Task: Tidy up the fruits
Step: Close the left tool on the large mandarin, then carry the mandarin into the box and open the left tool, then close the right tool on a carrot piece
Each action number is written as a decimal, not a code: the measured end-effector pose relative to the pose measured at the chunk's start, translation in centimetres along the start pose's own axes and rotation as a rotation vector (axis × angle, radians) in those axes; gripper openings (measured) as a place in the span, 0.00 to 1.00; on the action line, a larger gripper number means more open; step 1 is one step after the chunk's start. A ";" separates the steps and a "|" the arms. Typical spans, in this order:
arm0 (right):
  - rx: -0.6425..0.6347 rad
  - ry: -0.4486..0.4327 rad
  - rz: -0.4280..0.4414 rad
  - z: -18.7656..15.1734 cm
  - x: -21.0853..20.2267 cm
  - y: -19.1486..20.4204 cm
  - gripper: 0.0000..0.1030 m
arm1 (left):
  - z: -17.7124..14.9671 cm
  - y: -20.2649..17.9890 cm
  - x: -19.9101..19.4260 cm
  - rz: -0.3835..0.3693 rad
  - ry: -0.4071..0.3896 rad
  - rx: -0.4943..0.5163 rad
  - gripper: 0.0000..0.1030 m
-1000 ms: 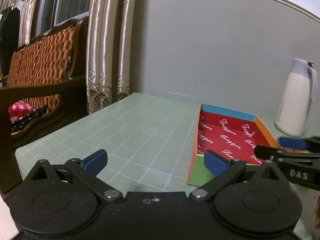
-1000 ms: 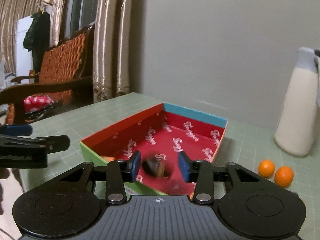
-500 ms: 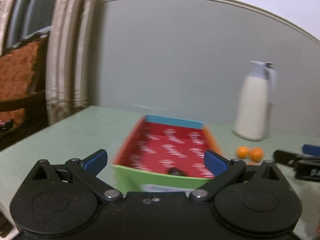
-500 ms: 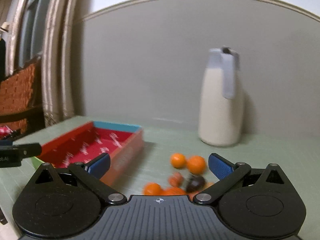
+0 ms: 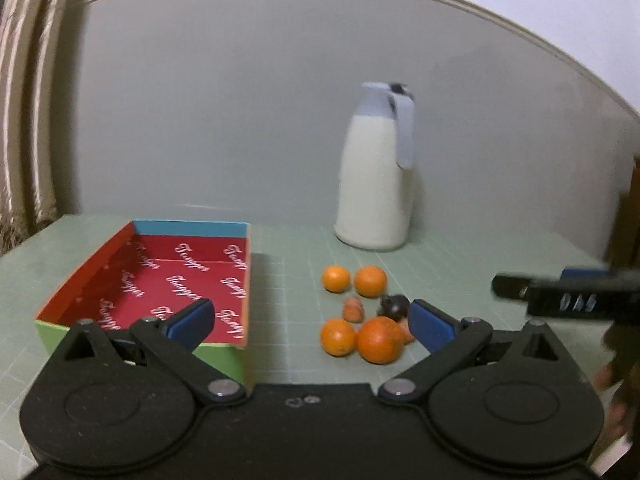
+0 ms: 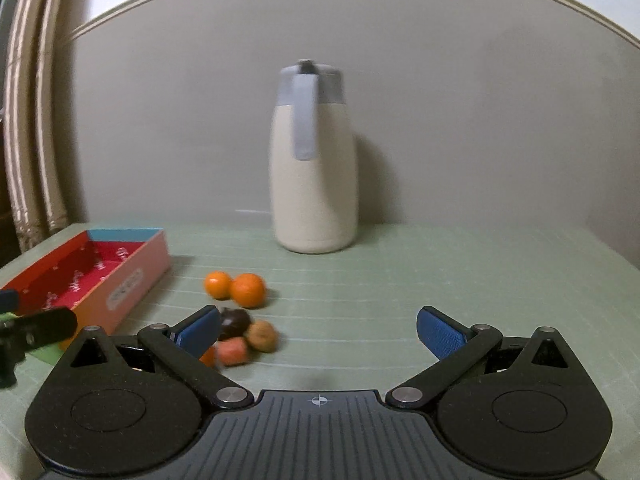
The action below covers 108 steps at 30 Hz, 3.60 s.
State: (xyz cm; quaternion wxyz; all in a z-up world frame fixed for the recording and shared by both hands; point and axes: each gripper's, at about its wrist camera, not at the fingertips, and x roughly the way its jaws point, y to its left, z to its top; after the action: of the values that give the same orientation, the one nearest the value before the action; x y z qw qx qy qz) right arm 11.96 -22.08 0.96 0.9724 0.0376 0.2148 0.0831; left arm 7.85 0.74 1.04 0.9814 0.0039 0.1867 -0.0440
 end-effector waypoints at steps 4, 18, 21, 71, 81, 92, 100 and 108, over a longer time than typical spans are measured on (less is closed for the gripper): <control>0.009 -0.008 -0.021 0.0 -0.7 -1.7 1.00 | -0.5 -2.2 1.3 -0.021 0.044 0.038 0.81; 0.074 0.025 -0.038 0.3 -0.3 -5.5 1.00 | -1.6 -4.9 6.8 -0.014 0.239 0.041 0.41; 0.081 0.035 -0.040 0.3 -0.1 -5.9 1.00 | -1.6 -5.2 7.6 -0.017 0.240 0.042 0.41; -0.194 0.121 0.107 -1.8 3.5 5.2 1.00 | -0.1 8.4 -0.8 0.288 -0.019 -0.076 0.94; -0.192 0.141 0.131 -1.8 4.5 6.6 0.83 | -0.5 8.9 -1.5 0.291 -0.003 -0.048 0.94; -0.128 0.209 0.143 -1.5 7.6 7.3 0.48 | -0.8 10.8 -2.2 0.299 0.010 -0.073 0.94; -0.108 0.241 0.117 -1.5 9.1 7.4 0.44 | -1.0 11.5 -2.5 0.304 0.011 -0.078 0.94; -0.103 0.253 0.123 -1.5 9.8 7.9 0.22 | -1.2 12.9 -2.9 0.329 0.018 -0.093 0.94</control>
State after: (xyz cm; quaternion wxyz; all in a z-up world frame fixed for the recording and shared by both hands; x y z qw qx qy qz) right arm 18.91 -12.47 -3.57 0.9313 -0.0098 0.3283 0.1577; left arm 5.84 13.86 0.86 0.9728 -0.0105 0.1940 0.1259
